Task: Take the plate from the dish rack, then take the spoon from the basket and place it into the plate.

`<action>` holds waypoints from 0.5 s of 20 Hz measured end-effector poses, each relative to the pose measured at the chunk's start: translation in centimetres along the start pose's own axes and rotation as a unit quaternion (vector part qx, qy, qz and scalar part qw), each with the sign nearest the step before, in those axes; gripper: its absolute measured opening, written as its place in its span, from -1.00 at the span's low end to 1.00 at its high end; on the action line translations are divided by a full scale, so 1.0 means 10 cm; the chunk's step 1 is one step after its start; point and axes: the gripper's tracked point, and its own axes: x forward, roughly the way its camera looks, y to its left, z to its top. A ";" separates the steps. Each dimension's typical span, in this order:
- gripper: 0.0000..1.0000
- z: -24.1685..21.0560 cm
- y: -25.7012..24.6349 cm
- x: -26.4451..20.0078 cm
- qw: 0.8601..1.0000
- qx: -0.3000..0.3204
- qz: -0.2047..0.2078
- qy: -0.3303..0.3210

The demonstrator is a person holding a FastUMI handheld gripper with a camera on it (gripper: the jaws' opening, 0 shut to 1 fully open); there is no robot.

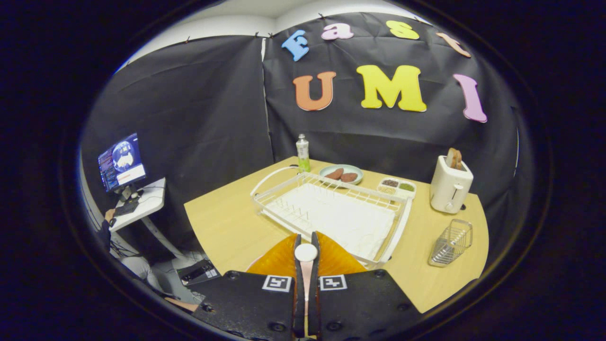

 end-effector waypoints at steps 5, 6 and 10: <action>-0.83 -0.24 0.19 0.15 0.998 0.011 0.034 0.043; -0.83 -0.30 0.20 0.19 0.998 0.007 0.036 0.052; -0.81 -0.40 0.31 0.28 0.996 0.013 0.053 0.068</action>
